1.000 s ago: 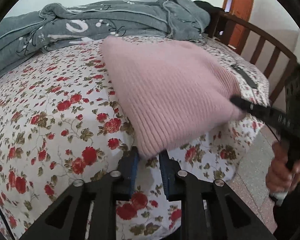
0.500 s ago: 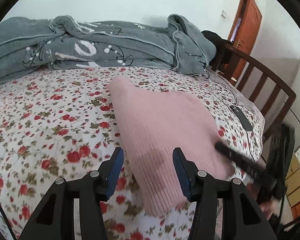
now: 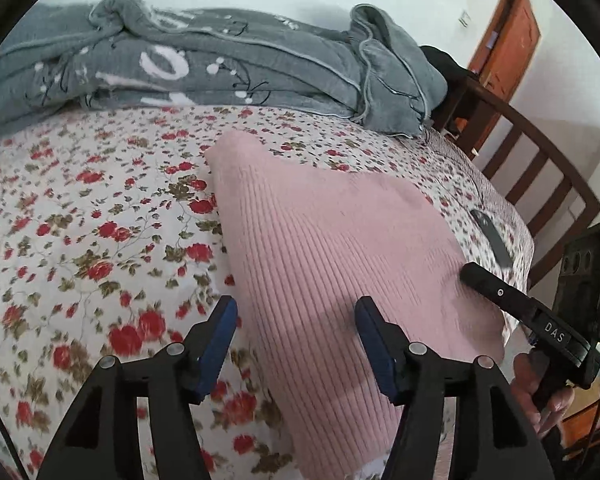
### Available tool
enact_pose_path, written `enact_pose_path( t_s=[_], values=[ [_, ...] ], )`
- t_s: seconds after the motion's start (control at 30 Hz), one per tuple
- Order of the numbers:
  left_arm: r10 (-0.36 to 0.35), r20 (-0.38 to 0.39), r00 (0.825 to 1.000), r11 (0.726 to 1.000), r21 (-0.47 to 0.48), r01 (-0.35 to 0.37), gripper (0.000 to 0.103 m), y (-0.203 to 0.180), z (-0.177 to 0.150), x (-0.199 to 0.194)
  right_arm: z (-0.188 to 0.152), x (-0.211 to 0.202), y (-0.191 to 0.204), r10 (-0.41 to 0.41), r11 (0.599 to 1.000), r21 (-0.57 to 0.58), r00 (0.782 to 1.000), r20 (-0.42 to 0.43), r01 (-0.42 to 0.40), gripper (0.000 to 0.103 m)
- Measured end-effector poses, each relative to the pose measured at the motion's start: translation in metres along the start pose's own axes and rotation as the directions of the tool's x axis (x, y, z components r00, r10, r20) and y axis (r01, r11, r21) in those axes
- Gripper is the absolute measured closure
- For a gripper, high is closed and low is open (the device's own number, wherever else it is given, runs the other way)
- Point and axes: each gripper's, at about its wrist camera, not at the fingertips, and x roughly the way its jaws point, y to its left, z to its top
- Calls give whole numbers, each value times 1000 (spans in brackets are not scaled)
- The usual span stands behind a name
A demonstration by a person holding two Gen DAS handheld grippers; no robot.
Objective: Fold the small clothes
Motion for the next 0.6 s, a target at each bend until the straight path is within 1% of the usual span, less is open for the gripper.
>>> enact_pose_path(
  t_s=[0.03,0.07,0.1,0.13,0.17,0.23,0.27,0.33,0.37,0.4,0.47,0.5,0.53,0.57,0.6],
  values=[
    [-9,-12,1000,1000,-15,9,42,3,4,6,4,7,1,-2,1000,0,1000,-12,2,52],
    [-19,-22,1000,999,-26,19,40,6,7,11,7,17,1,-5,1000,-5,999,-38,5,45],
    [-38,-36,999,999,-39,37,36,10,9,18,8,25,-1,-10,1000,-3,998,-64,10,42],
    [-47,-52,998,998,-53,45,32,13,10,24,7,36,-6,-20,1000,13,995,-102,21,40],
    [-54,-67,996,997,-62,50,31,15,10,30,4,44,-14,-3,999,47,992,-123,9,34],
    [-102,-85,991,991,-90,94,29,19,9,44,-3,47,-27,53,993,106,994,-93,-43,32],
    [-118,-90,989,989,-105,109,28,21,9,49,-4,48,-27,52,994,96,995,-90,-44,32],
    [-153,-93,984,981,-135,140,30,23,10,58,-3,51,-20,33,998,50,995,-99,-28,31],
    [-159,-93,983,979,-141,145,31,22,12,62,-1,54,-18,36,999,34,993,-111,-32,29],
    [-153,-90,984,980,-139,139,35,20,14,64,1,59,-17,49,999,18,990,-132,-48,28],
    [-143,-79,987,982,-136,131,45,18,16,63,6,63,-23,90,995,46,984,-154,-84,28],
    [-138,-66,988,983,-131,128,53,17,19,60,7,64,-26,114,992,67,981,-159,-105,38],
    [-139,-58,989,983,-125,131,58,17,21,57,7,65,-28,156,986,89,974,-165,-143,50],
    [-140,-47,989,985,-111,134,60,16,23,53,8,66,-29,204,974,133,964,-170,-183,58],
    [-146,-41,988,985,-100,142,62,16,25,50,9,64,-28,202,973,141,967,-154,-181,62]
  ],
)
